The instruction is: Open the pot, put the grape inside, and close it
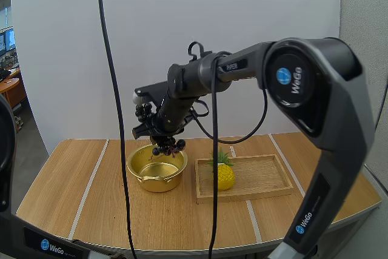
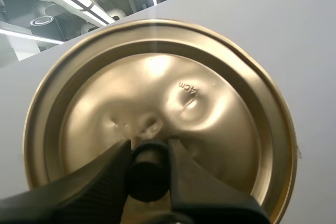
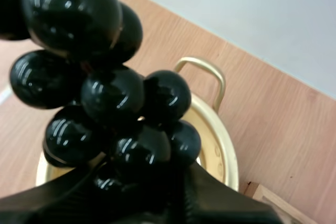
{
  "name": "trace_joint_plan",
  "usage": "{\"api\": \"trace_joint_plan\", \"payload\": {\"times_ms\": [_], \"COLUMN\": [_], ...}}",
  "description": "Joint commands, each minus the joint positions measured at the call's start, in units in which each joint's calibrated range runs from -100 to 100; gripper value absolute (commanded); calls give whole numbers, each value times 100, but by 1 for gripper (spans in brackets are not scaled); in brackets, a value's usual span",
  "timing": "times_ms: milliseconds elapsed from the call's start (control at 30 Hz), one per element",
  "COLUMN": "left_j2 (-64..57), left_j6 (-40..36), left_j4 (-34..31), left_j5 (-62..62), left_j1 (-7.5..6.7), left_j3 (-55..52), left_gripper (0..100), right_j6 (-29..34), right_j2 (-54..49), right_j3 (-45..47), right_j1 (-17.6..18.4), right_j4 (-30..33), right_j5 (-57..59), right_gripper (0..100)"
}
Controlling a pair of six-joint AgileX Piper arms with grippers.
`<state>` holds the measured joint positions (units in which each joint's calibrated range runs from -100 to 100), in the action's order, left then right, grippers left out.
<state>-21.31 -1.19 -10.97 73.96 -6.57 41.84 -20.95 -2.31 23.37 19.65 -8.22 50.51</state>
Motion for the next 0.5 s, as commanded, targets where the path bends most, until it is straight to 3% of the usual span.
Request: {"api": "trace_joint_plan", "payload": {"times_ms": [0, 467], "left_j2": [-36, -36], "left_j6": [-54, -54], "left_j4": [-79, -79], "left_j5": [-251, -251], "left_j1": [6, 6], "left_j3": [38, 38], "left_gripper": [0, 0], "right_j6": [-33, -33], "right_j2": [132, 661], "right_j3": [-53, -53], "right_j1": [6, 110], "right_j4": [-8, -8], "right_j5": [-104, -295], "right_gripper": [0, 0]}}
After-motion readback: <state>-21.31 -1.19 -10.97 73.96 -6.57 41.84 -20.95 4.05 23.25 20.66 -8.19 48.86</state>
